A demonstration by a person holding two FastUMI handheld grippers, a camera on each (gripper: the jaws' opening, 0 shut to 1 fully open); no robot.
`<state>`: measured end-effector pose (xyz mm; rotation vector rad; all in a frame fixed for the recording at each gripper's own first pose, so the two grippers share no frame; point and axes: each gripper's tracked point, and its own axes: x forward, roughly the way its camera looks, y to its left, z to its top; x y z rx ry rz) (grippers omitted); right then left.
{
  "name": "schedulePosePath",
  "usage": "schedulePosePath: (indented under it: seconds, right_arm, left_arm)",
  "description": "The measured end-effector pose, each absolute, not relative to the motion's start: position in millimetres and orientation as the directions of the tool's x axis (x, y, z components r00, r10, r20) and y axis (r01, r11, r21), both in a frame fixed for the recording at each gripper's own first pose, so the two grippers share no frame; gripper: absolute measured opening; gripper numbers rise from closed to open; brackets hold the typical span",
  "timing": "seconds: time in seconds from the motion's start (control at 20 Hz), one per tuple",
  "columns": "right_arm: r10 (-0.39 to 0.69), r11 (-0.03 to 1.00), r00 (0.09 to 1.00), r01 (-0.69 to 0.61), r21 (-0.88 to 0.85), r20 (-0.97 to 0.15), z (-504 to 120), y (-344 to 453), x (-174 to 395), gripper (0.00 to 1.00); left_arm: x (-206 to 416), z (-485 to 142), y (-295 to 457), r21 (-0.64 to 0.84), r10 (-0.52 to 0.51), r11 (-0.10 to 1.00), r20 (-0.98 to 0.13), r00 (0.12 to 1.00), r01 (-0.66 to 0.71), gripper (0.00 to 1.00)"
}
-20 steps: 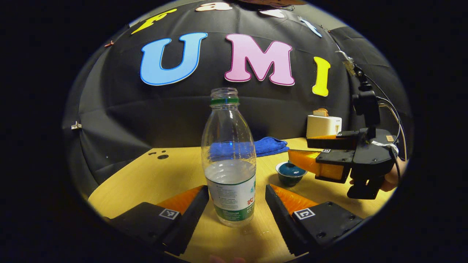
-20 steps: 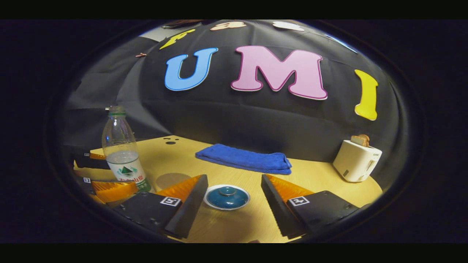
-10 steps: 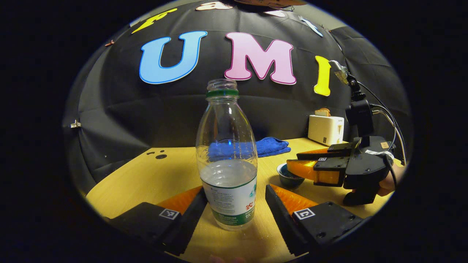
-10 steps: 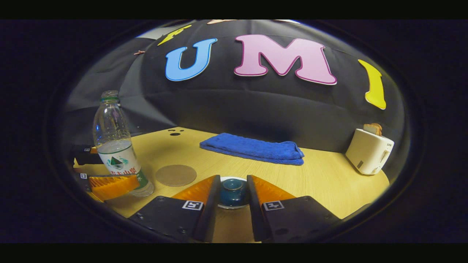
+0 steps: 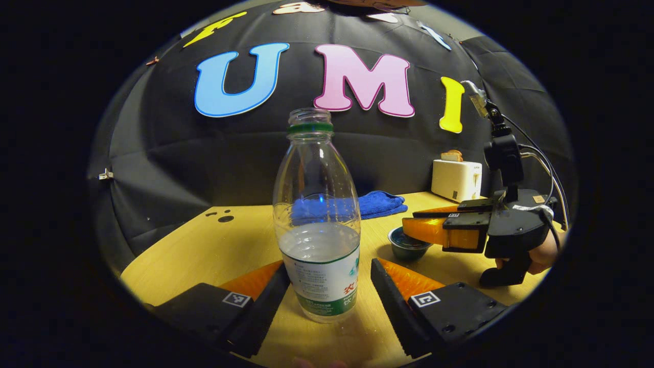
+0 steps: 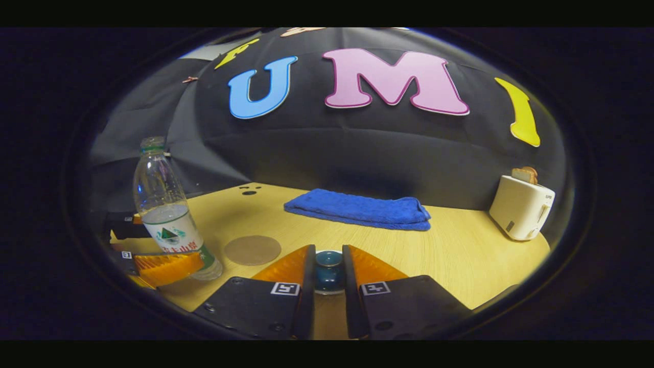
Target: Open the teacup lid with one hand, grasp the water bottle and pour water into the teacup with the other hand; after pouring, place the water bottle on the coaster and then close the teacup lid.
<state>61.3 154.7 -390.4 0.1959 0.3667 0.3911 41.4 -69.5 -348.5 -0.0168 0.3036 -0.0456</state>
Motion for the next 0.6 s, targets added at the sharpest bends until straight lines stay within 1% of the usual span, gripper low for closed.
schedulePosePath:
  seconds: [0.05,0.1,0.15,0.25,0.3,0.35,0.55,0.6]
  right_arm:
    - [0.401,0.908,0.865,-0.333,0.252,-0.302,-387,153,63,0.29]
    - [0.397,0.910,0.868,-0.331,0.248,-0.298,-385,151,63,0.34]
    - [0.391,0.913,0.872,-0.326,0.246,-0.294,-383,149,64,0.34]
    - [0.378,0.918,0.881,-0.317,0.238,-0.285,-375,141,63,0.34]
    - [0.368,0.922,0.886,-0.310,0.231,-0.282,-372,136,62,0.29]
    - [0.359,0.926,0.892,-0.303,0.226,-0.275,-368,130,62,0.34]
    - [0.318,0.940,0.912,-0.268,0.211,-0.259,-354,105,60,0.34]
    - [0.308,0.943,0.916,-0.258,0.209,-0.257,-352,98,59,0.34]
  left_arm:
    - [42,-349,-69,-0.022,-0.045,0.999,-0.298,0.954,0.040,0.98]
    - [42,-348,-69,-0.022,-0.042,0.999,-0.297,0.954,0.037,1.00]
    - [43,-348,-68,-0.021,-0.038,0.999,-0.299,0.954,0.033,0.98]
    - [44,-349,-66,-0.019,-0.031,0.999,-0.302,0.953,0.026,0.97]
    - [44,-349,-67,-0.020,-0.030,0.999,-0.302,0.953,0.025,0.98]
    - [43,-350,-67,-0.023,-0.032,0.999,-0.305,0.952,0.026,0.98]
    - [43,-351,-63,-0.030,-0.016,1.000,-0.308,0.951,0.007,0.97]
    - [41,-348,-63,-0.036,-0.017,0.999,-0.313,0.950,0.006,0.80]
